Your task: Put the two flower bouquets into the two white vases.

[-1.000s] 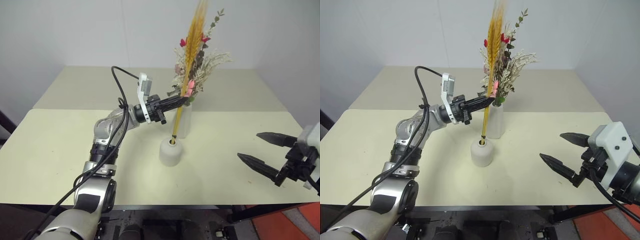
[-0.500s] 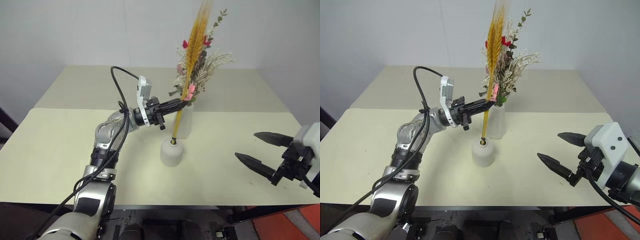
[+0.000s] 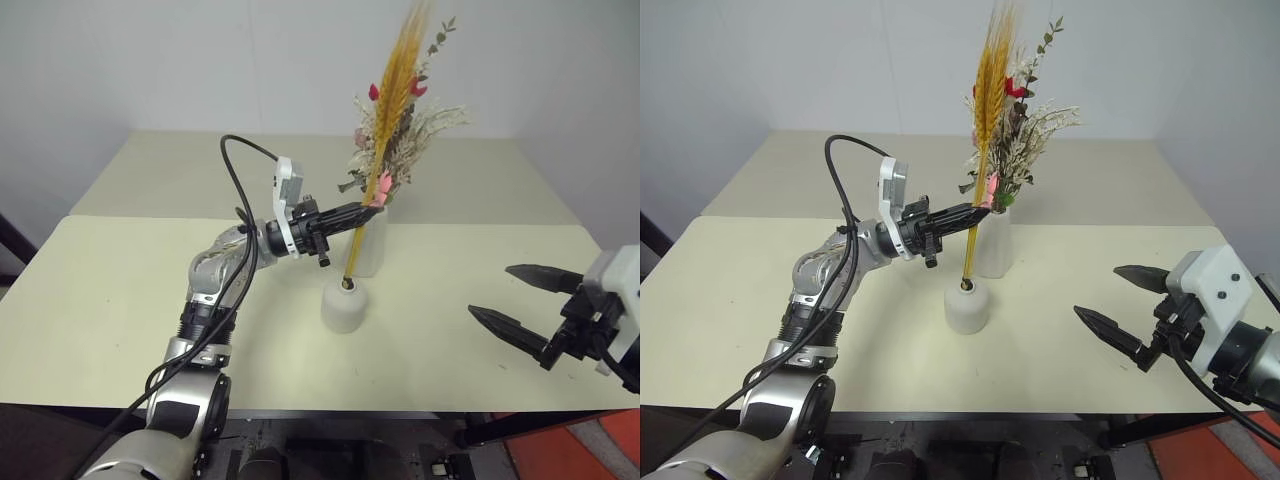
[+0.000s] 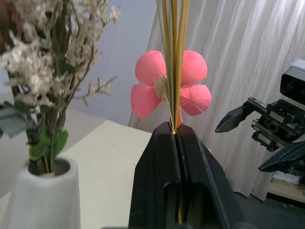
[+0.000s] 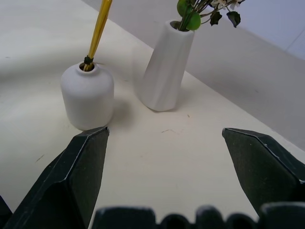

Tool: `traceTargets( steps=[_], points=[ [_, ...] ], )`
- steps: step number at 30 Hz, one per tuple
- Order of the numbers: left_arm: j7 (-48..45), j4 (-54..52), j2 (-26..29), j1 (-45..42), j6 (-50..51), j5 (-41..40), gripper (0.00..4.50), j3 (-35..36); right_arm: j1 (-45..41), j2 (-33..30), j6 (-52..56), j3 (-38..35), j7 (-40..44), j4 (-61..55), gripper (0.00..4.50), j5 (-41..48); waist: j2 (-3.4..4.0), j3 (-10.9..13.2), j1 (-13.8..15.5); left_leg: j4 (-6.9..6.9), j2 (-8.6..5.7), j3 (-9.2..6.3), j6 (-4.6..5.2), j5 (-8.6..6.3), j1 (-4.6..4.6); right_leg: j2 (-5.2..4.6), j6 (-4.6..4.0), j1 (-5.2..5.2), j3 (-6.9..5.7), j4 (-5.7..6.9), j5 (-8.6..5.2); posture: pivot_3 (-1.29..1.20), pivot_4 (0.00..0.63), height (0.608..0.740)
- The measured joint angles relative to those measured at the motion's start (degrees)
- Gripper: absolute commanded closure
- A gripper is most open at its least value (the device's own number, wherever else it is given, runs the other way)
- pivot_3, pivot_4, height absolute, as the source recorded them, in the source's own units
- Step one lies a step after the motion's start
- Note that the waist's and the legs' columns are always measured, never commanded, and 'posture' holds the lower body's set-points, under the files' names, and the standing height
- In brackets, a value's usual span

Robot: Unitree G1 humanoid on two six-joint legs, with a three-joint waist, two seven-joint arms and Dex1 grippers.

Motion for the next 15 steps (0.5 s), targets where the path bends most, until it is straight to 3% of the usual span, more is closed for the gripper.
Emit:
traceTargets(
  steps=[15],
  points=[
    [0.3,-0.2,-0.1,0.7,-0.5,0.2,4.47,-0.6,-0.3,0.5,-0.8,0.7,-0.2,0.0,0.0,-1.2,0.0,0.0,0.1,-0.01,0.0,0.0,0.04,-0.02,0.0,0.0,0.0,0.01,0.0,-0.05,0.0,0.0,0.15,0.74]
  ],
)
